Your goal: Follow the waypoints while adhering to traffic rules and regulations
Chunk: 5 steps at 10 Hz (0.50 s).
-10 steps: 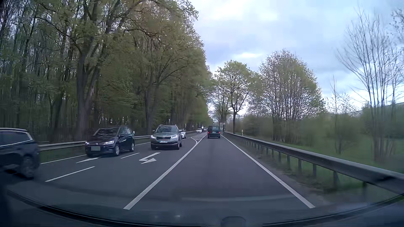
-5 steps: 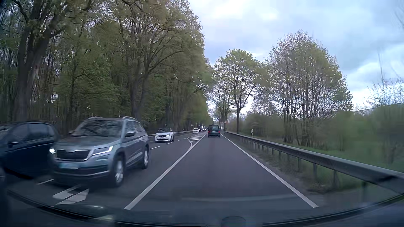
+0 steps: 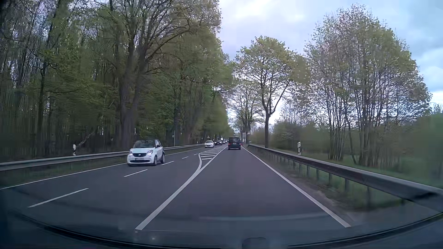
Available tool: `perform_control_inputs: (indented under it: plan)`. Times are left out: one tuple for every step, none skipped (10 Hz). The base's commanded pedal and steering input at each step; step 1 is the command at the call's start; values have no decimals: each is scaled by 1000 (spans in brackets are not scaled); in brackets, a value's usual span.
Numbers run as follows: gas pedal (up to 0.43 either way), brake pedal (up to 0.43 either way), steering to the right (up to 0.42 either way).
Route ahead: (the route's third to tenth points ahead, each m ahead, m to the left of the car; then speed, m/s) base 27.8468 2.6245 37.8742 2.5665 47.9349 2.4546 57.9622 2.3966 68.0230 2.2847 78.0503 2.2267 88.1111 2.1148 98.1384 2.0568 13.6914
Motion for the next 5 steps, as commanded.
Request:
perform_control_inputs:
  plan:
    - [177, 6, -3]
    - [177, 0, -2]
    - [177, 6, -3]
    - [177, 0, -3]
    - [177, 6, -3]
